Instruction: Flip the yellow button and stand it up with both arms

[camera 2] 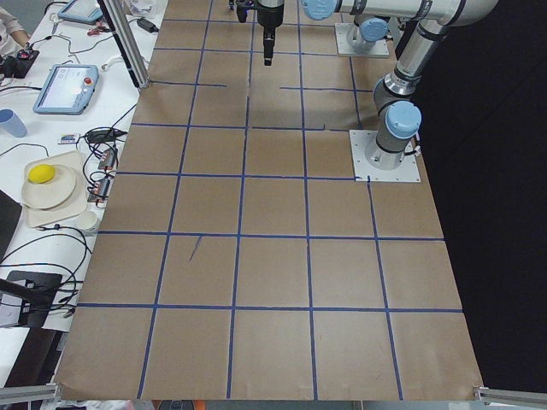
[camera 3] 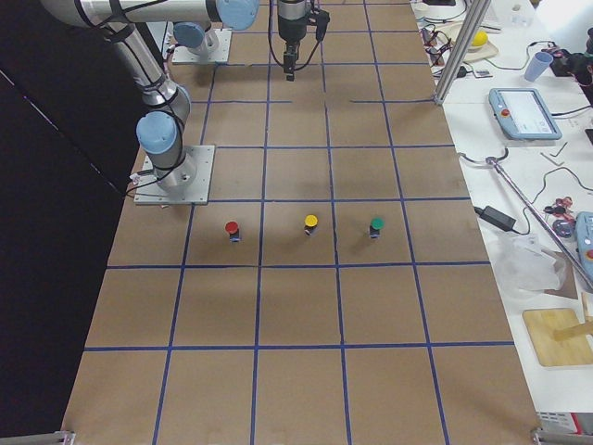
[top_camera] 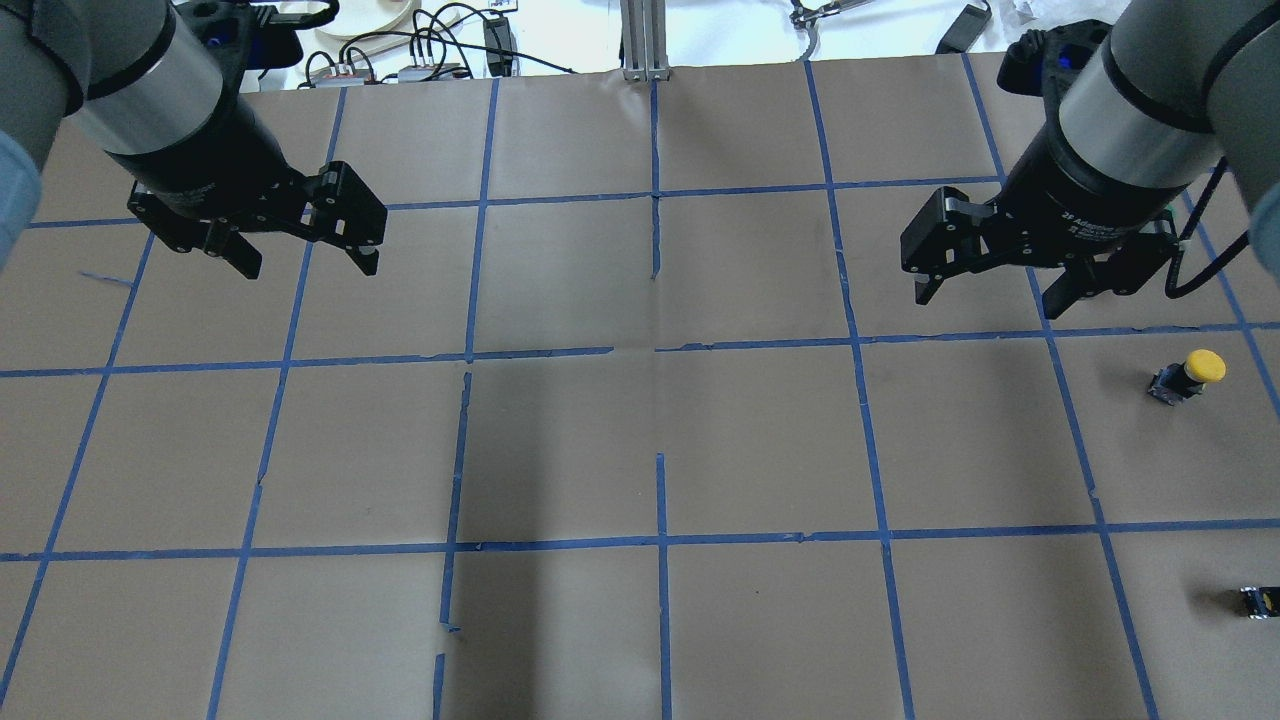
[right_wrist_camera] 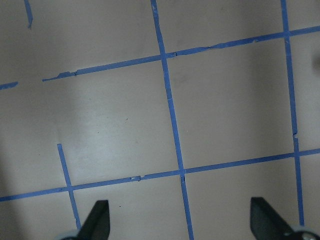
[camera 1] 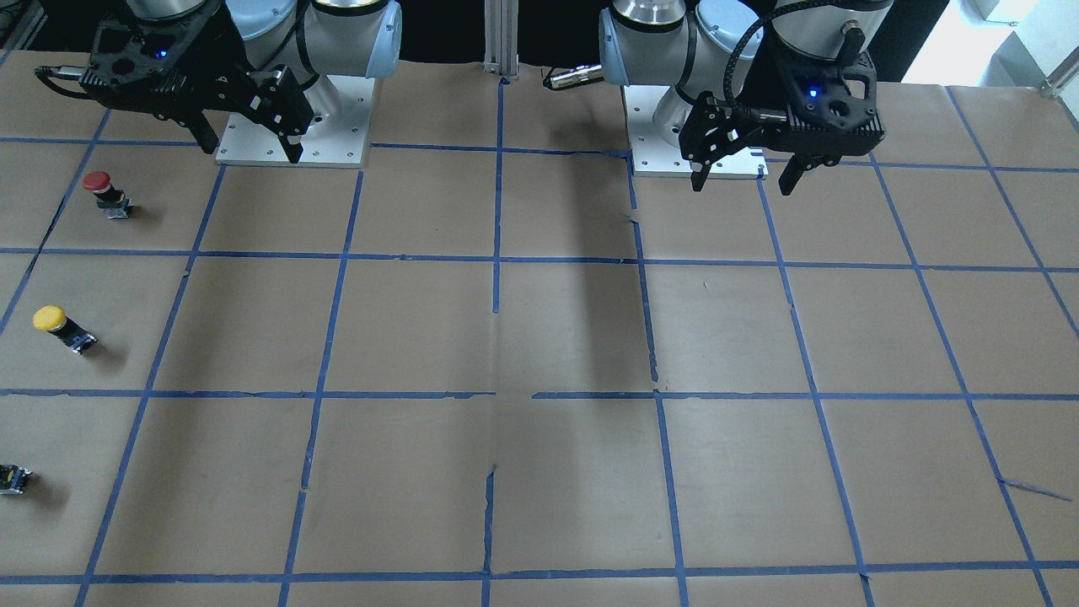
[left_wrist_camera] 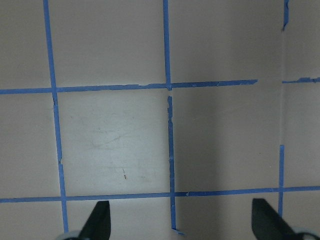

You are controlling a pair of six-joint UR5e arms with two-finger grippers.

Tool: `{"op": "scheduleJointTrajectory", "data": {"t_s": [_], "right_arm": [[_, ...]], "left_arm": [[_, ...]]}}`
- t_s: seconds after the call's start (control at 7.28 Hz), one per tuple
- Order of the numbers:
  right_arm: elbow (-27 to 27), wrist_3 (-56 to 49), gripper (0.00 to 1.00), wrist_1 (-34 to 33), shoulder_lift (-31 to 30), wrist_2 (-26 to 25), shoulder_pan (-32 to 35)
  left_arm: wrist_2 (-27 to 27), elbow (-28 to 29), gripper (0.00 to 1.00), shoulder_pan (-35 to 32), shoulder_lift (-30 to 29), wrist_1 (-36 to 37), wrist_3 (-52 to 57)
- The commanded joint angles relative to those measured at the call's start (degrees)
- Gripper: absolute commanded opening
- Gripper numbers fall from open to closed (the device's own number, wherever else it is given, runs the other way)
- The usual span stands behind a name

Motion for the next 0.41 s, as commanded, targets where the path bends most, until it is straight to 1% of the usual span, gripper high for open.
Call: {"op": "scheduleJointTrajectory", "data": {"t_s": [0.0,0.27], "right_arm": [[0.15,-0.14,1.0,-0.02,-0.05,-0.04,0.01],[0.15,-0.14,1.0,-0.11,-0.05,0.13,0.01]], "left_arm": [[-0.06,-0.06,1.0,0.16,-0.08,0.03,-0.07],[-0.06,-0.06,1.0,0.25,0.0,0.03,-0.07]]}}
